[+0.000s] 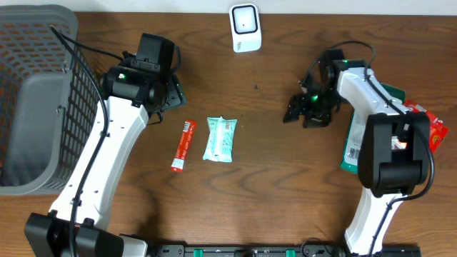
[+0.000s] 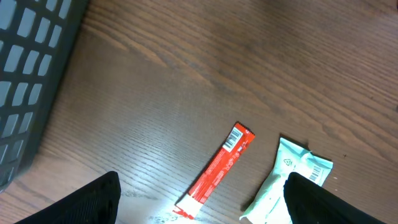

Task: Scan the item barcode
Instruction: 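Reach the right gripper left toward the white wipes packet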

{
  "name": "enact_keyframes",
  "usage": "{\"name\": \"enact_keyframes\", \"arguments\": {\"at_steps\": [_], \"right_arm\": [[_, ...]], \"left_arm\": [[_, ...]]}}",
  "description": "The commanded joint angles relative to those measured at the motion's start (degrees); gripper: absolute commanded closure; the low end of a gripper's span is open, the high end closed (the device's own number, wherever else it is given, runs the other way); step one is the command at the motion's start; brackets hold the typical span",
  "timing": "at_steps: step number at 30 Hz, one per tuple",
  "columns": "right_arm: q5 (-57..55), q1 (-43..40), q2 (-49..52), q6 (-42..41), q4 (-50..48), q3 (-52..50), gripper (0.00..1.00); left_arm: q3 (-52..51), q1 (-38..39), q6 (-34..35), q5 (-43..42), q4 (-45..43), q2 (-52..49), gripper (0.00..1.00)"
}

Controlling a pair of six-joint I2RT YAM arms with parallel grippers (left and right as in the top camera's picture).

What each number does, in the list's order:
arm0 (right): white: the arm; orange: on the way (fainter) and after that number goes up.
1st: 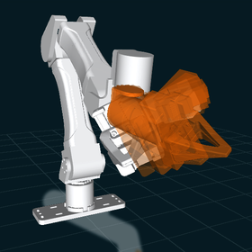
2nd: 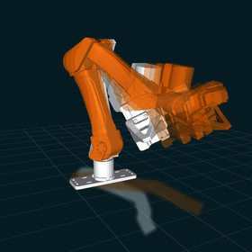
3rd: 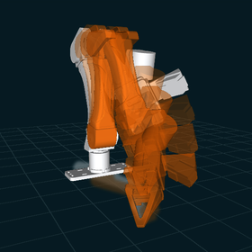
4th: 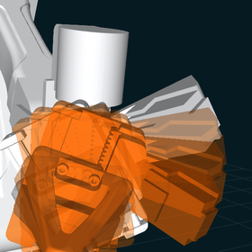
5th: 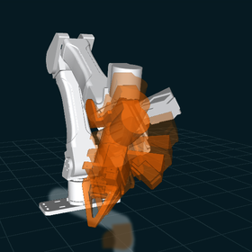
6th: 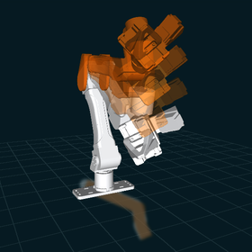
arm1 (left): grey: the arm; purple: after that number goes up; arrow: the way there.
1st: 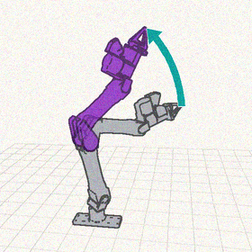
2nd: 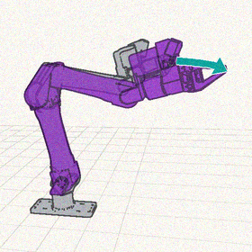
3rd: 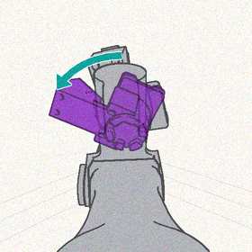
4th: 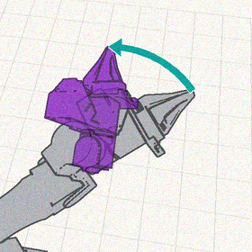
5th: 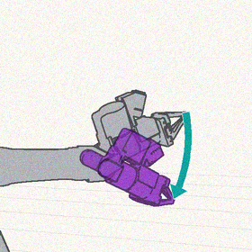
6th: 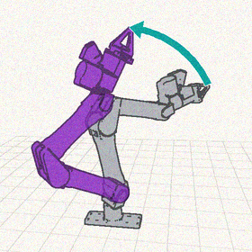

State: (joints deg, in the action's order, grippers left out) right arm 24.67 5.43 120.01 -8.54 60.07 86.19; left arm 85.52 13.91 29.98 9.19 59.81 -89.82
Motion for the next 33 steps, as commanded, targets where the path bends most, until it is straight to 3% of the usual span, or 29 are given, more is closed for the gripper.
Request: {"name": "enact_keyframes", "arguments": {"at_steps": [1, 2, 10, 15, 24, 33], "right_arm": [[1.2, 2.2, -3.5, 2.9, 2.1, 1.0, 0.47], [1.1, 3.0, -5.6, 3.5, 2.7, 1.0, 0.51], [-1.9, 5.6, -15.5, 5.0, 5.9, 1.0, 0.49], [-1.7, 8.1, -16.7, 4.7, 5.2, 0.1, 0.48], [-2.0, 17.1, -16.7, 0.1, -12.5, -9.3, 0.45], [-2.4, 22.7, -16.6, -8.5, -24.3, -15.4, 0.43]], "left_arm": [[0.2, -0.1, -0.1, 0.5, 0.2, 0.3, 0.15], [0.2, -0.1, -0.1, 0.5, 0.2, 0.3, 0.15], [0.2, -0.1, -0.1, 0.5, 0.2, 0.3, 0.15], [0.2, -0.1, -0.1, 0.5, 0.2, 0.3, 0.15], [0.2, -0.1, -0.1, 0.5, 0.2, 0.3, 0.15], [0.2, -0.1, -0.1, 0.5, 0.2, 0.3, 0.15]]}}
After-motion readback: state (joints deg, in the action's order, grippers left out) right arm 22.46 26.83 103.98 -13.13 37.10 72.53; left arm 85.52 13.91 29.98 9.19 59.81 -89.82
